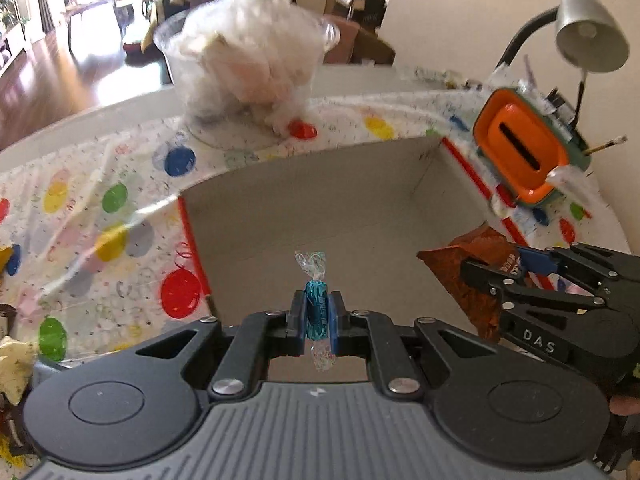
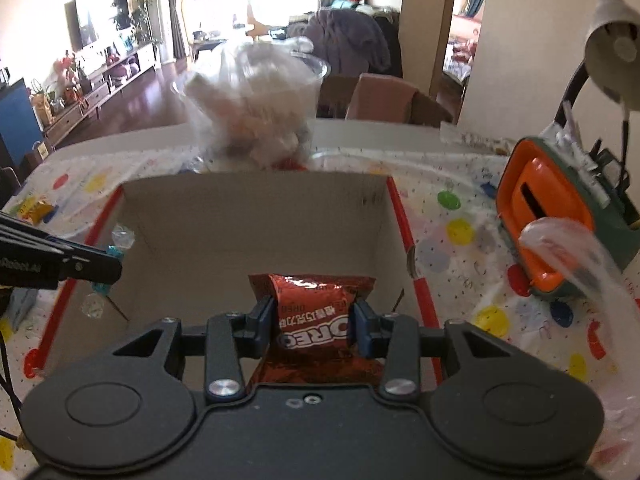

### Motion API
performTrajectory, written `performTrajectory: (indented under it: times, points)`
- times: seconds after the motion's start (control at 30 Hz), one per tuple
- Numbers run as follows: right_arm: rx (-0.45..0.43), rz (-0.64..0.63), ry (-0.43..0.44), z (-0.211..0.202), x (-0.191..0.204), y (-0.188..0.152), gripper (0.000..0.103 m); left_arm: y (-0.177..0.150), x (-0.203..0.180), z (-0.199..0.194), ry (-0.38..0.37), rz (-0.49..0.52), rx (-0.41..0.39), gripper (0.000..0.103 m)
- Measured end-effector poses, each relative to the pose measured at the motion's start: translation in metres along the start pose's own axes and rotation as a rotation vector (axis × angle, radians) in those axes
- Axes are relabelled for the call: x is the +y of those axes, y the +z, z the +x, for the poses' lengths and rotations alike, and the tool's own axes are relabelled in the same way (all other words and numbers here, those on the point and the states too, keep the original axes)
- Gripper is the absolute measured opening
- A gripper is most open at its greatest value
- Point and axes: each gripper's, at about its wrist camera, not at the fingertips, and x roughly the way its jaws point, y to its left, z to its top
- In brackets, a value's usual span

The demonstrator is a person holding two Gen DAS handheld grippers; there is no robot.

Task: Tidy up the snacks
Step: 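Carry the teal candy and Oreo packet into the red box and release both, then withdraw both tools from the box back toward the snack pile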

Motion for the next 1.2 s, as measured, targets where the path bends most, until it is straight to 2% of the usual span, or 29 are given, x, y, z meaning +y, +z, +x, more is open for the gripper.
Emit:
performTrajectory:
  times: [0.27, 0.47, 0.67, 0.93, 1.1, 1.2]
  points:
    - [0.085, -0.014, 0.028, 0.036, 0.0, 0.0, 0.039, 0.008, -0.004, 0.043, 0.038, 0.027, 0.109, 0.011]
    - [0.123, -0.027, 0.053, 0.046, 0.001, 0.0, 0.04, 0.007, -0.006, 0.053, 0.05, 0.044, 0.13, 0.011]
    - [0.152, -0.026, 0.077, 0.05, 0.0, -0.002, 0.042, 0.007, -0.006, 0.052, 0.048, 0.04, 0.122, 0.011]
    - [0.129, 0.002, 0.125, 0.034, -0.006, -0.001, 0.047, 0.002, -0.009, 0.037, 0.035, 0.036, 0.076, 0.012]
    - [0.081, -0.017, 0.15, 0.012, -0.006, 0.003, 0.051, -0.002, -0.009, 0.02, 0.027, 0.011, 0.028, 0.017]
    - [0.053, -0.018, 0.165, -0.001, -0.007, 0.005, 0.054, -0.004, -0.008, 0.005, 0.026, 0.002, -0.012, 0.027]
